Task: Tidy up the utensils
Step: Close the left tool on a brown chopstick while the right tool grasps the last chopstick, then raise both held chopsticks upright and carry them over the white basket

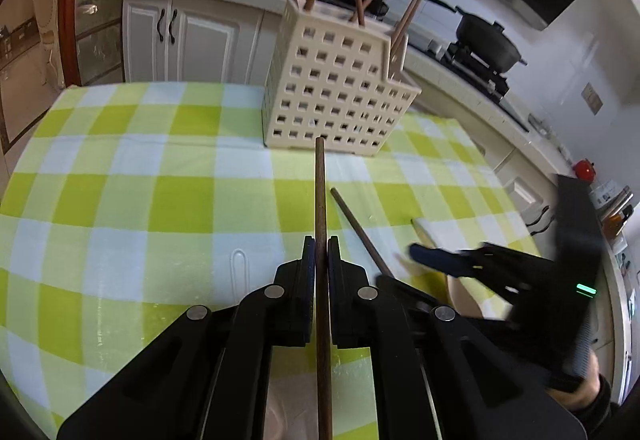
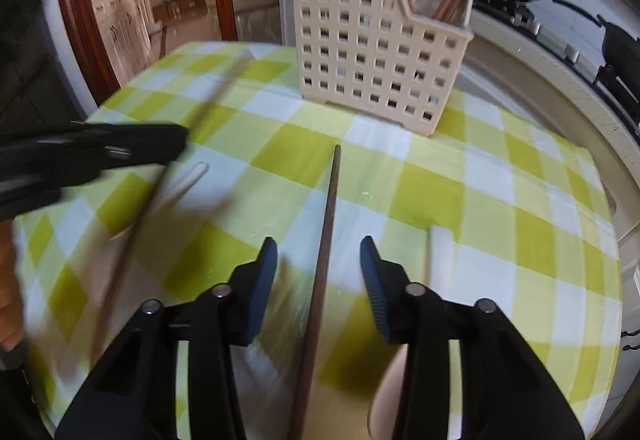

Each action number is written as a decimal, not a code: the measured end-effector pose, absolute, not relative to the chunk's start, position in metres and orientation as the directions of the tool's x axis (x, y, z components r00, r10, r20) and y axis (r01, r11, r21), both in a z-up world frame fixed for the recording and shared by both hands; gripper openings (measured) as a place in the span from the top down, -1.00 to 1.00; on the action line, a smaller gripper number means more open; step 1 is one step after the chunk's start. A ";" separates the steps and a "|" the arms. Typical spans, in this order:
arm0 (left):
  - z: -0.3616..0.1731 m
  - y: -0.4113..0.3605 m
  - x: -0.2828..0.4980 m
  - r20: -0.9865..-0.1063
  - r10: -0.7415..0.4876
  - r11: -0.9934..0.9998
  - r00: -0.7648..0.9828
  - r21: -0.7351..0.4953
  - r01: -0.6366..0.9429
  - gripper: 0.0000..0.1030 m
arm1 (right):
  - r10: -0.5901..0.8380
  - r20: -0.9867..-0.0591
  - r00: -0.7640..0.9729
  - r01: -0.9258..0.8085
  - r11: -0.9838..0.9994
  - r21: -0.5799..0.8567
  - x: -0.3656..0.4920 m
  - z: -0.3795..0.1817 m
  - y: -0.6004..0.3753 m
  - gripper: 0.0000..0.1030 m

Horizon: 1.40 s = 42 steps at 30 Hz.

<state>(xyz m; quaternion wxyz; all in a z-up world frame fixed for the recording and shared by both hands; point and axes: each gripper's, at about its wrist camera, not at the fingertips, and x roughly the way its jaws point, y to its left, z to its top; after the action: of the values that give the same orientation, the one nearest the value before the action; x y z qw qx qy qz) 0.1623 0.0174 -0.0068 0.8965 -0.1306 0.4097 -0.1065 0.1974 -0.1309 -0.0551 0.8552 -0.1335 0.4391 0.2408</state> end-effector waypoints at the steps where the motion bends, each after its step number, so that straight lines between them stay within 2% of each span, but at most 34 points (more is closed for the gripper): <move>1: -0.003 0.019 0.160 -0.699 -0.301 0.942 0.648 -0.322 0.090 0.90 | 0.289 -0.819 0.495 -0.527 0.850 -0.018 0.200 -0.058 -0.130 0.34; 5: 0.004 0.020 0.153 -0.681 -0.312 0.939 0.663 -0.326 0.107 0.90 | 0.288 -0.830 0.478 -0.526 0.850 -0.007 0.210 -0.063 -0.123 0.53; 9: 0.009 0.020 0.150 -0.667 -0.320 0.937 0.673 -0.328 0.121 0.90 | 0.303 -0.832 0.464 -0.550 0.835 -0.002 0.216 -0.065 -0.113 0.87; 15: 0.015 0.026 0.144 -0.657 -0.311 0.940 0.686 -0.320 0.120 0.90 | 0.329 -0.822 0.464 -0.541 0.840 0.031 0.221 -0.060 -0.113 0.88; 27: 0.069 0.033 0.121 -0.587 -0.284 0.952 0.758 -0.264 0.152 0.90 | 0.453 -0.646 0.615 -0.511 0.852 0.112 0.170 0.042 -0.175 0.88; 42: 0.113 0.015 0.122 -0.581 -0.265 0.963 0.770 -0.191 0.188 0.90 | 0.427 -0.572 0.700 -0.461 0.882 0.095 0.156 0.091 -0.203 0.88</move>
<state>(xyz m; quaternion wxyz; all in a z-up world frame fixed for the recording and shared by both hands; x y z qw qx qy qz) 0.1216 0.0146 0.1127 0.9387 -0.0612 0.3172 -0.1207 0.1557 -0.2026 0.0906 0.9216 -0.0279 0.3032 0.2409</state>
